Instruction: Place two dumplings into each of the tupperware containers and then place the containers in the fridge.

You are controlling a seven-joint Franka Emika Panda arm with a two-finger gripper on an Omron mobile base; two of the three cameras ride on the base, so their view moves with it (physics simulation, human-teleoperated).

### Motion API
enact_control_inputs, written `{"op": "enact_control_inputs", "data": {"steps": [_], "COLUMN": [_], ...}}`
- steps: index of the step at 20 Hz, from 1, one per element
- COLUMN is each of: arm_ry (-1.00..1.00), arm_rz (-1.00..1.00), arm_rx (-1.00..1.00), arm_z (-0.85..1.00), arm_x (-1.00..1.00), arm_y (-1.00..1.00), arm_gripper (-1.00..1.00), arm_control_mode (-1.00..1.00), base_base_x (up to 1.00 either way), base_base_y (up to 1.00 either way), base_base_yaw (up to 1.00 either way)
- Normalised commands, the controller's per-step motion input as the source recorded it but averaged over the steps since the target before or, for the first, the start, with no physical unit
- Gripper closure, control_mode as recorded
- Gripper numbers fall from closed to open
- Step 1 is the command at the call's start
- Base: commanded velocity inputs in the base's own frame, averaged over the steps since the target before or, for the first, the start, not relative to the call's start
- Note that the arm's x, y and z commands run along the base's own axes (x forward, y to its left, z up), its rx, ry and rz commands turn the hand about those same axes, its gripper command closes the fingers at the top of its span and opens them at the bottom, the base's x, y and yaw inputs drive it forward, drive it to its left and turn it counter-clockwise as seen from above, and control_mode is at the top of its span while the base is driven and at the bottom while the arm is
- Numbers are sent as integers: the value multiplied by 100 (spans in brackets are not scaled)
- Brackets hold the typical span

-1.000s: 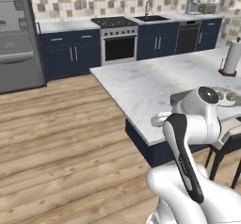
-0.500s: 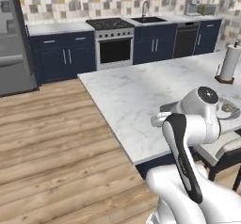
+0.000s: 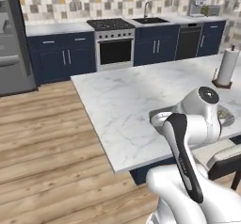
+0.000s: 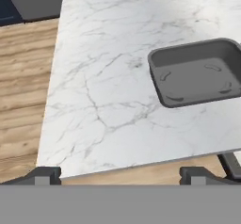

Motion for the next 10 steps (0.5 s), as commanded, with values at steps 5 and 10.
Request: {"op": "enact_control_inputs", "data": {"steps": [5, 10], "arm_ry": [0, 0], "arm_rz": [0, 0], "arm_rx": [0, 0], "arm_z": [0, 0], "arm_x": [0, 0], "arm_y": [0, 0], "arm_gripper": [-100, -100], "arm_control_mode": [100, 100], "base_base_x": [0, 1], "base_base_y": [-54, -39], "base_base_yaw": [16, 15]}}
